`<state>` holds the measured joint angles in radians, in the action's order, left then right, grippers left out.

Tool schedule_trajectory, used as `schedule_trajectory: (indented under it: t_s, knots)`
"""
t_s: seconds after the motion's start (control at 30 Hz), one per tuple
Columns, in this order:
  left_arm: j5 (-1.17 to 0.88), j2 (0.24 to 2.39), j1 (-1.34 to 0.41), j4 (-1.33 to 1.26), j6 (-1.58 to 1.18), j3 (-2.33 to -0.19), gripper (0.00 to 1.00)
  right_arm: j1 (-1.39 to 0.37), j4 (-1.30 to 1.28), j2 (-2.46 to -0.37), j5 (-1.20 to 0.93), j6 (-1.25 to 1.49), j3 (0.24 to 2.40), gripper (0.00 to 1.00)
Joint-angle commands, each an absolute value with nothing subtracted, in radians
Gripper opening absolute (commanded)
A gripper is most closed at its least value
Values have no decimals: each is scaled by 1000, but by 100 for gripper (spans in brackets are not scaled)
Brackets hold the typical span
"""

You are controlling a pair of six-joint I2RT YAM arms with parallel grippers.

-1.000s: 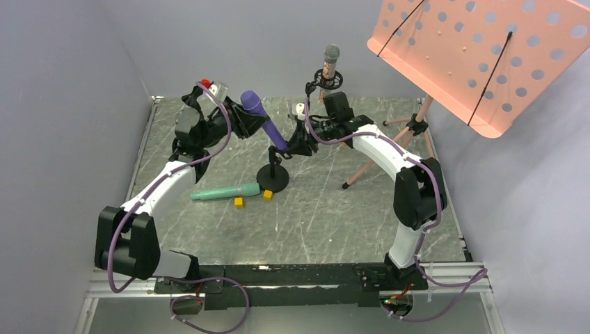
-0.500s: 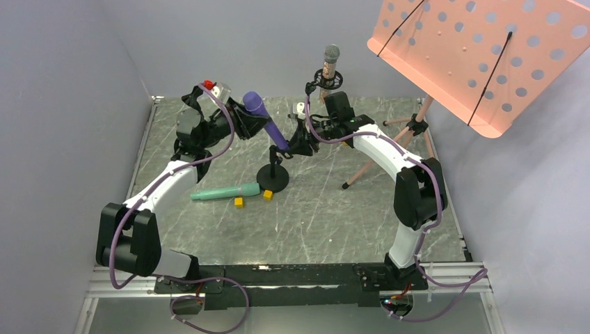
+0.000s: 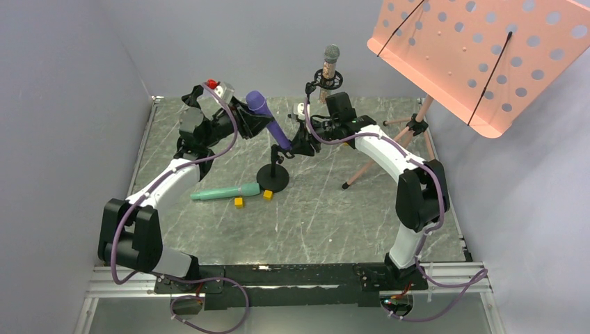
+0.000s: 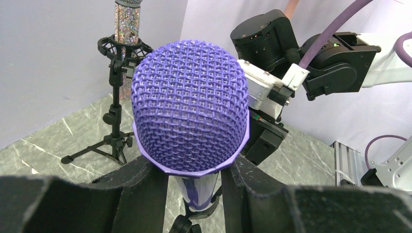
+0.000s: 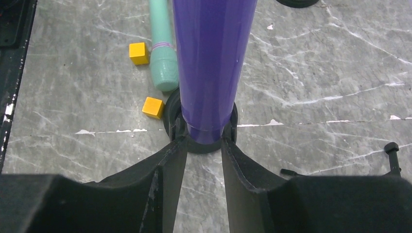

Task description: Attach the microphones to the stand

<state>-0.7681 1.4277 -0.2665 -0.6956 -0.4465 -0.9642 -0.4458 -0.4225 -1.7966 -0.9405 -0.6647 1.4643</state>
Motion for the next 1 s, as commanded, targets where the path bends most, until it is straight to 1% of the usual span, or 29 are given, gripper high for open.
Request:
schedule_trajectory:
  t_s: [0.0,0.3,0.97]
  knots:
    - [-782,1497,-276,-513,-351,-925,0,-450,-501,-1792,-884,-689,1427,45]
    - [-776,1492,-282,-464,-311,-930,0,-445,-502,-1785,-890,-690,1413,47]
    - [-723,1504,-301,-318,-211,-953,0,-435,-500,-1756,-951,-680,1405,47]
